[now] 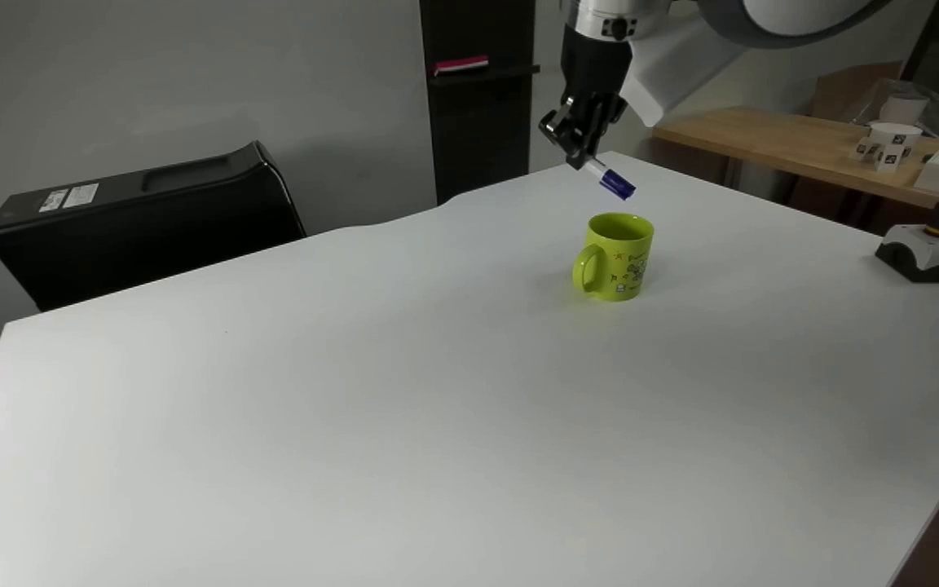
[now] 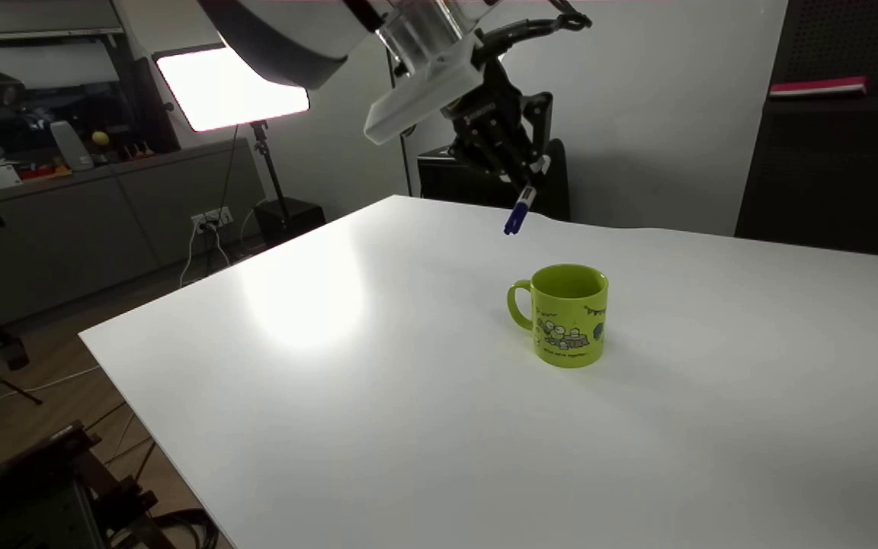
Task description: Pick the marker and put it in the cup
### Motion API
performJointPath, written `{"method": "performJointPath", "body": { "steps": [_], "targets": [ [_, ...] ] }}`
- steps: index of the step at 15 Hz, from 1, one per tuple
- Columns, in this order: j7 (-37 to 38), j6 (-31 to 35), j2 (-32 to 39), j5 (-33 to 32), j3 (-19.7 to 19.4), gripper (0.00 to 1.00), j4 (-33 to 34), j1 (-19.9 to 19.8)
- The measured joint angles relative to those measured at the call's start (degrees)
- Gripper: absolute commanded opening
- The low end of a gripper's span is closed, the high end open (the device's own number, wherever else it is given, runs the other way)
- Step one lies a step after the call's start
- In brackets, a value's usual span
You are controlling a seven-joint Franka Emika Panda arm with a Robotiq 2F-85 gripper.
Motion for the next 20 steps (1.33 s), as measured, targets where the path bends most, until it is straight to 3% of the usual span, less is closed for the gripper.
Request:
{"method": "performJointPath", "body": {
  "steps": [5, 14, 20],
  "targets": [
    [10.66, 5.50, 0.14, -12.52, -6.16, 0.04, -0.31, 2.65],
    [43.58, 10.94, 0.45, -34.80, -18.06, 0.04, 2.41, 11.76],
    [66.13, 10.78, 1.02, -51.90, -20.22, 0.04, 4.07, 16.51]
  ]
}}
